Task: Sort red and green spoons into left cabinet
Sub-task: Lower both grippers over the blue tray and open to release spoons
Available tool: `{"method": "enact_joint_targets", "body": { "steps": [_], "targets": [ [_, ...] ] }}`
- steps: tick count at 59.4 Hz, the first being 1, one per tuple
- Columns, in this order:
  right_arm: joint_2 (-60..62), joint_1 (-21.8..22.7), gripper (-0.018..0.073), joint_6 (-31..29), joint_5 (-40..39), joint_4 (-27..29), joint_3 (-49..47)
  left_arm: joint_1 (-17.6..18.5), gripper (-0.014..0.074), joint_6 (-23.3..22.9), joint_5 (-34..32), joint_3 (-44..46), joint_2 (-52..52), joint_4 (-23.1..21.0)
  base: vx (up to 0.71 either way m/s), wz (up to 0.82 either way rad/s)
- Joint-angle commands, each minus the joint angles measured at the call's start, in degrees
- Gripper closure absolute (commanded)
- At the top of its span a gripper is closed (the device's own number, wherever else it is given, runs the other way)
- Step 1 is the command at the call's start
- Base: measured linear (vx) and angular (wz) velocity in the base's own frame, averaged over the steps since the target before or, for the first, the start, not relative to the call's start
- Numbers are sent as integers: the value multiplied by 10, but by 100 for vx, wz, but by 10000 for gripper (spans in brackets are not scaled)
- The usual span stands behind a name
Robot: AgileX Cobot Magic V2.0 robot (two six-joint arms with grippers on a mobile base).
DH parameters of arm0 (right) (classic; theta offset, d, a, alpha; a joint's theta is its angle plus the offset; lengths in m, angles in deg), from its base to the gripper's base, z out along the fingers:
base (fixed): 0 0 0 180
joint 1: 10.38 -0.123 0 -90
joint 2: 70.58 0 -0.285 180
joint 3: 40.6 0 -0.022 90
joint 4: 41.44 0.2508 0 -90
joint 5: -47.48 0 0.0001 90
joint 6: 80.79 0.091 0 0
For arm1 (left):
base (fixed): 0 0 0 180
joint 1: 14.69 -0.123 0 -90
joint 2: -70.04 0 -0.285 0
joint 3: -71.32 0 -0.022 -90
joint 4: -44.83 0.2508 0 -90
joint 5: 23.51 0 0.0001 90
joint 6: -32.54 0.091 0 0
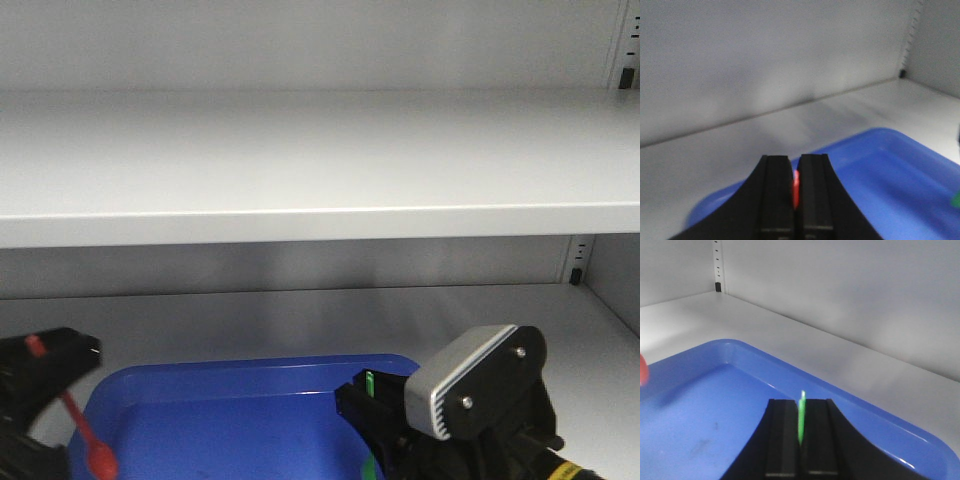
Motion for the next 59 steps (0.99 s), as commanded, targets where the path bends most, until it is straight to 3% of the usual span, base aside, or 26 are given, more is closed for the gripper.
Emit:
{"method": "enact_joint_targets", "body": {
  "steps": [1,12,22,36,44,52,59],
  "targets": [
    [-2,-2,561,-4,-76,-3,-19,28,594,41,-41,21,-20,-40,0,0],
    [-14,-2,531,-4,-112,-19,-19,74,587,60,-83,21,-80,-40,0,0],
    [-14,-2,403,-4,-118,-22,-19,100,519,64,-107,21,-100,-39,0,0],
    [-14,-2,43,-4,-123,-22,-19,110,255,64,-149,21,-102,-40,0,0],
    [-14,-1,-101,-7,-123,-22,-19,110,87,62,-172,21,-102,-40,0,0],
    [-13,-1,-125,-33,-127,-21,-19,110,-8,62,-203,21,-100,-40,0,0],
    [6,0,-101,-35,-128,-9,-19,110,-10,62,-208,21,-83,-40,0,0]
  ]
}}
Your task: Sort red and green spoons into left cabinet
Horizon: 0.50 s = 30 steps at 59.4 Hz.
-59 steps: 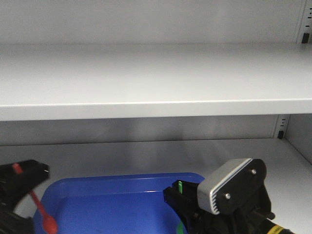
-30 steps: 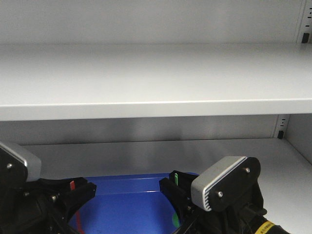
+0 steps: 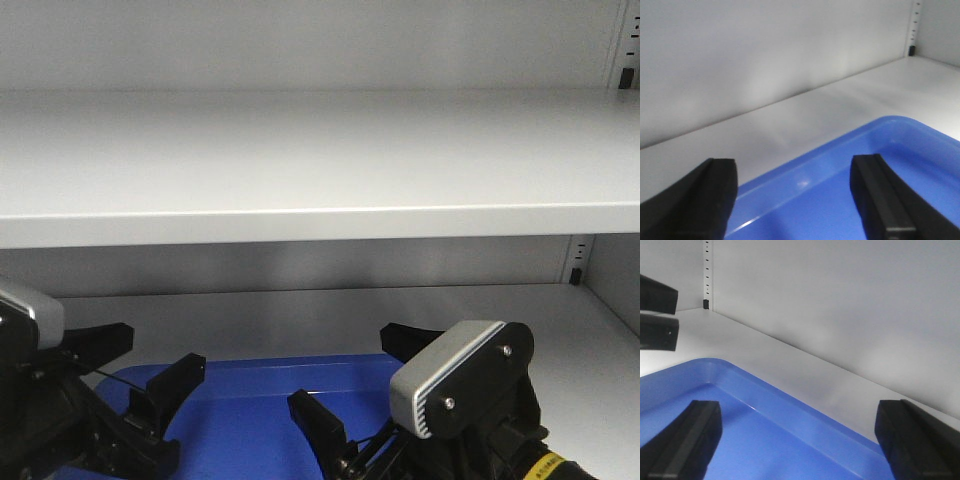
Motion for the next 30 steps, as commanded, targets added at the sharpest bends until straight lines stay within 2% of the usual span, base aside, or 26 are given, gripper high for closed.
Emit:
{"method": "enact_joint_targets", "body": {
  "steps": [1,6,12,18,27,28,30],
  "targets": [
    [32,2,-94,-11,-56,6,-19,3,-6,-2,-36,21,26,0,0,0],
    [54,2,-51,-24,-55,39,-19,2,24,-2,-40,21,50,0,0,0],
    [83,2,51,-75,-28,101,-19,2,111,-2,-40,21,81,0,0,0],
    [111,2,212,-150,1,182,-19,2,267,-2,-36,21,110,0,0,0],
    [153,2,533,-265,24,304,-19,2,591,-1,-11,21,146,2,0,0],
    [156,2,573,-275,26,312,-19,2,605,0,-6,21,148,3,0,0],
    [165,2,575,-299,32,332,-19,2,605,0,5,21,153,6,0,0]
  ]
}}
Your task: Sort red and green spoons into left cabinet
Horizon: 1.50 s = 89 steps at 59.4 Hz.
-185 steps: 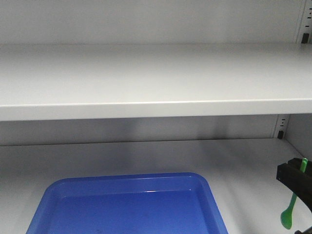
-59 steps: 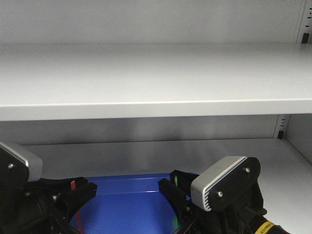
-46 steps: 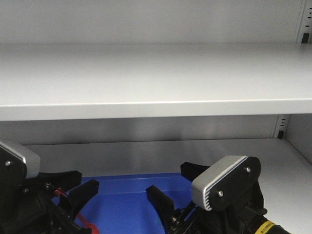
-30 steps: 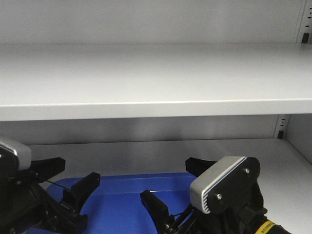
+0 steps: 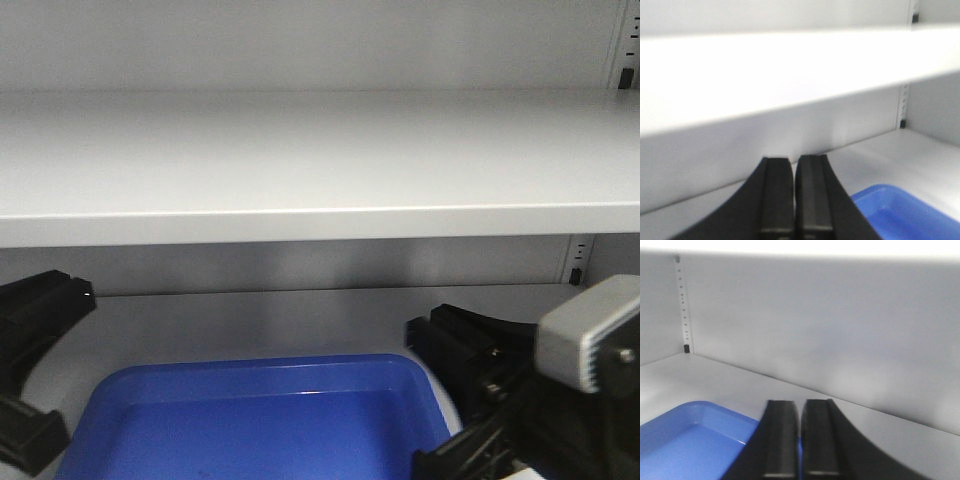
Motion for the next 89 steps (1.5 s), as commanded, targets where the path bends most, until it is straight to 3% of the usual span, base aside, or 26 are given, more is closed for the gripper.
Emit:
{"method": "enact_joint_targets", "body": {
  "steps": [1,13,22,65,73,78,89],
  "targets": [
    [33,2,574,-77,-16,57,-19,2,605,-1,8,21,18,8,0,0],
    [74,2,565,-192,-6,169,-17,2,597,-1,60,21,24,8,0,0],
    [83,2,565,-244,-6,224,-17,2,596,-1,65,21,24,7,0,0],
    [83,2,565,-251,-6,226,-17,2,596,-3,80,21,24,7,0,0],
    [83,2,565,-251,-6,226,-17,2,596,-1,33,21,24,26,0,0],
    [83,2,565,-251,-6,226,-17,-20,596,-1,15,21,22,43,0,0],
    [83,2,565,-251,-7,226,-17,-109,596,-1,76,21,6,73,0,0]
  ]
}}
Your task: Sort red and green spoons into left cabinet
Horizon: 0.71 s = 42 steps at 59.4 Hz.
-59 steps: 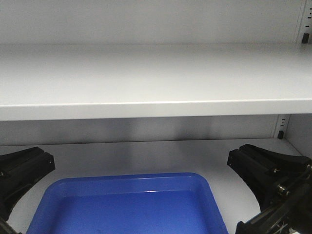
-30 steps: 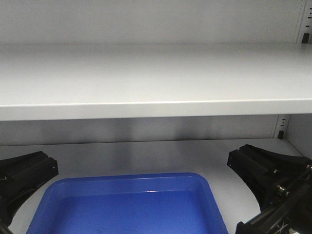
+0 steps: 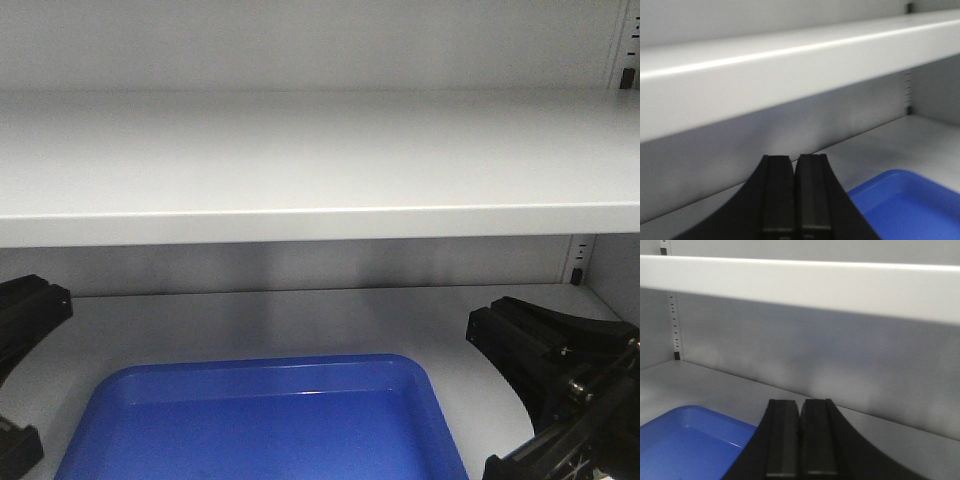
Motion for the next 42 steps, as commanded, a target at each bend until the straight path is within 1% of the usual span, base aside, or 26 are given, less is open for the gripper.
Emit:
{"method": "enact_joint_targets", "body": {
  "steps": [1,5,10,21,26,30,35,38,42],
  "targets": [
    [10,2,565,-6,-18,-13,-17,-38,596,-1,16,21,-3,25,0,0],
    [10,2,565,-6,-18,-13,-17,-63,596,-1,37,21,-3,46,0,0],
    [10,2,565,-6,-18,-13,-17,-96,596,-1,49,21,1,56,0,0],
    [10,2,565,-6,-18,-13,-17,-156,596,5,50,21,32,60,0,0],
    [10,2,565,-6,-18,-13,-17,-182,596,22,62,21,57,58,0,0],
    [10,2,565,-6,-18,-13,-17,-207,596,24,82,21,82,58,0,0],
    [10,2,565,-6,-18,-13,-17,-237,596,23,123,19,115,56,0,0],
    [10,2,565,-6,-18,-13,-17,-252,596,22,151,14,135,49,0,0],
    [10,2,565,-6,-18,-13,-17,-268,596,23,168,-5,167,22,0,0]
  ]
}}
